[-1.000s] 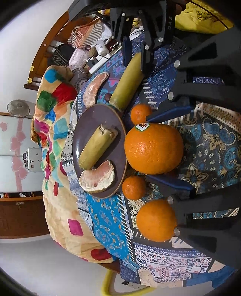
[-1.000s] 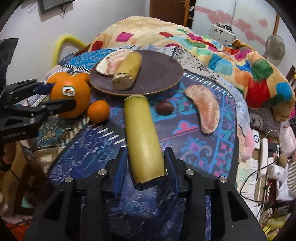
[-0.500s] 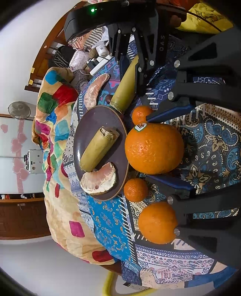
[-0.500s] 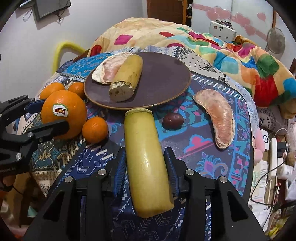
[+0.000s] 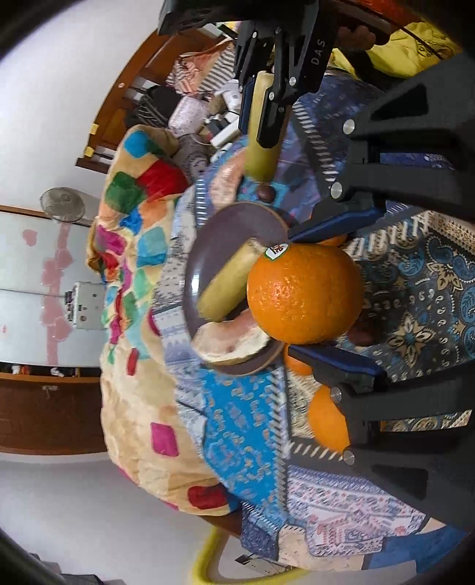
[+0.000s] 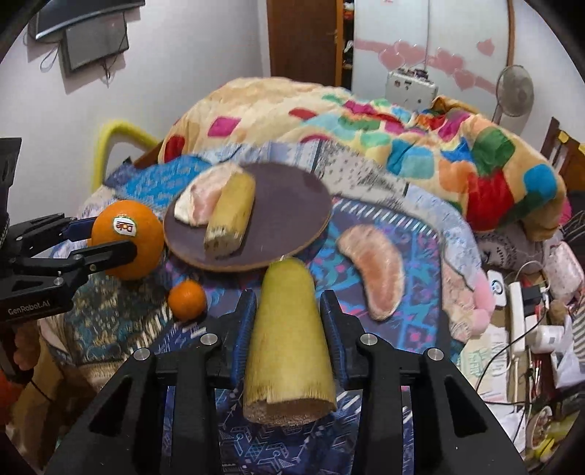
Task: Organize fruits
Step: 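Grasp the second gourd with the right tool while the left tool grasps the large orange, then carry the gourd beside the first gourd on the plate while the left tool carries the orange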
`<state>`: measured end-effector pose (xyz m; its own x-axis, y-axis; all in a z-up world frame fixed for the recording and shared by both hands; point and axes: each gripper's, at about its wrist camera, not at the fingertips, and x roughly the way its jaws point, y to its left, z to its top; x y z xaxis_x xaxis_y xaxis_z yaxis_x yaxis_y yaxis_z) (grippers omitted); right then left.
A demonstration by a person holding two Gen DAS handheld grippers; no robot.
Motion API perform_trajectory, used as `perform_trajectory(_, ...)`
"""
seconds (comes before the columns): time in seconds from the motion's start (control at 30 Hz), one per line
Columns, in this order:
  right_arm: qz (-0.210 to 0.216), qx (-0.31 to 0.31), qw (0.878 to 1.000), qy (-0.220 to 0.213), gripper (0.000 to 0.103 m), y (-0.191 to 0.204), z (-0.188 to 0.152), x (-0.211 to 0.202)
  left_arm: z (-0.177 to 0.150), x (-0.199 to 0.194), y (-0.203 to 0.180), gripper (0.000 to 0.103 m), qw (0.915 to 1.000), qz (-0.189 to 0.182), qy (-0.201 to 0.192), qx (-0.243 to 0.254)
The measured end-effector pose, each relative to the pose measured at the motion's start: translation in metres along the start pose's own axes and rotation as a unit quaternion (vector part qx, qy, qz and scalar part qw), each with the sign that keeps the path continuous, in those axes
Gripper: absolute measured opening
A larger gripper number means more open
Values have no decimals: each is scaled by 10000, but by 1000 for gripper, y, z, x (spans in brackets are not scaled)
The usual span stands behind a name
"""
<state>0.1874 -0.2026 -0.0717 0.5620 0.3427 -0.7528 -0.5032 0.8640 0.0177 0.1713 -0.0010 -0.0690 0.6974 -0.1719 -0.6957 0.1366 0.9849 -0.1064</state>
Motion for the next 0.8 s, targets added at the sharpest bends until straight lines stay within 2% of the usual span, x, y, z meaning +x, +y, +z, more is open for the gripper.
perform_trajectory(0.27, -2, 51, 9994, -329, 31, -3, 22, -7, 28, -8, 3, 55, 9994, 170, -299, 29)
perform_trajectory(0.6, 72, -7, 9999, -146, 29, -2, 24, 16, 30, 9, 11, 55, 9994, 239, -217, -77)
perform_trajectory(0.8, 73, -35, 9996, -264, 26, 1, 33, 11, 31, 14, 12, 55, 9996, 212, -190, -73)
